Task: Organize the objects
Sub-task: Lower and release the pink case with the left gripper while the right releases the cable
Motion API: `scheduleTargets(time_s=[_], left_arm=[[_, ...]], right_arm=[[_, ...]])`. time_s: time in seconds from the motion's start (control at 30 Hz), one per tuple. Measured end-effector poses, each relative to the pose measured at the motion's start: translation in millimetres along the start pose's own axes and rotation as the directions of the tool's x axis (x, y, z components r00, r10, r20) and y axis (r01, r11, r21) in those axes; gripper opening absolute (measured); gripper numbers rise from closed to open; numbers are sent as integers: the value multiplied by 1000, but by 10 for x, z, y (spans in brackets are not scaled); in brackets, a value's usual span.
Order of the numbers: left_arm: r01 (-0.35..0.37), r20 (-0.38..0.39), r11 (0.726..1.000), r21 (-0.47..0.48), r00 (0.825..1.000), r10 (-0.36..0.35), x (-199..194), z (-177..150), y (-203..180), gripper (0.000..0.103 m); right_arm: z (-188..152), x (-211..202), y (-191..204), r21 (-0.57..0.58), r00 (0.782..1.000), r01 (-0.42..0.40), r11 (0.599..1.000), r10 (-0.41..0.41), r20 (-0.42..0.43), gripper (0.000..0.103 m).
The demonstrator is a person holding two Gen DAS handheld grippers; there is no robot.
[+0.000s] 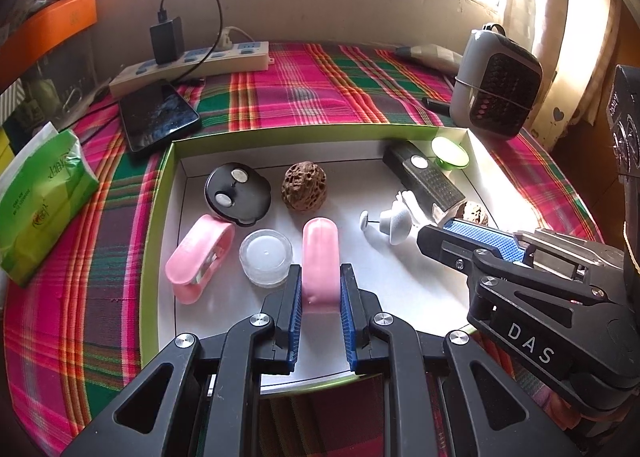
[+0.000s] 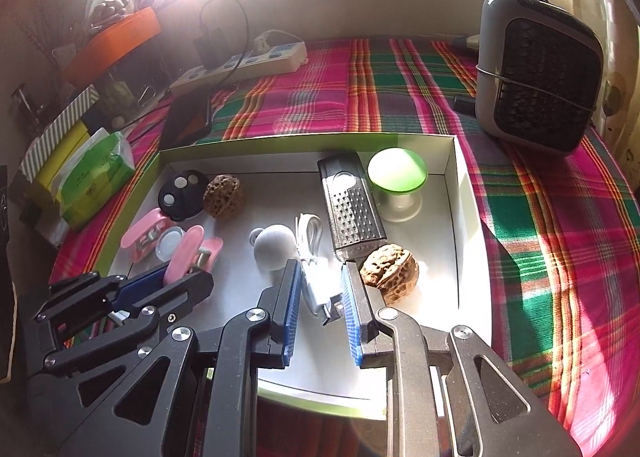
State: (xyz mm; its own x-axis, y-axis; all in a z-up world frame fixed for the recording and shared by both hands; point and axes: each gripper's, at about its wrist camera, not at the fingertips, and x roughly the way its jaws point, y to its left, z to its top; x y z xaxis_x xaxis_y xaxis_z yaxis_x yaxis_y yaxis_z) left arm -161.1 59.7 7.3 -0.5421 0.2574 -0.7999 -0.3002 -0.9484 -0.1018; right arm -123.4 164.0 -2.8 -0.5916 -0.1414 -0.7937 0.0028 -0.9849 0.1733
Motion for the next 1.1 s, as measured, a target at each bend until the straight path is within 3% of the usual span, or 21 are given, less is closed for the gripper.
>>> scheduleTargets(time_s=[0.77, 1.1], left_arm=[[-11, -11, 1000, 8, 1000, 11, 15, 12, -10, 17], [-28, -8, 1000, 5, 1000, 28, -20, -14, -8, 27]], right_arm=[[-21, -15, -6, 3, 1000, 12, 1000, -12, -5, 22], [-38, -44, -15, 5, 1000, 22, 1000, -22, -1, 22]])
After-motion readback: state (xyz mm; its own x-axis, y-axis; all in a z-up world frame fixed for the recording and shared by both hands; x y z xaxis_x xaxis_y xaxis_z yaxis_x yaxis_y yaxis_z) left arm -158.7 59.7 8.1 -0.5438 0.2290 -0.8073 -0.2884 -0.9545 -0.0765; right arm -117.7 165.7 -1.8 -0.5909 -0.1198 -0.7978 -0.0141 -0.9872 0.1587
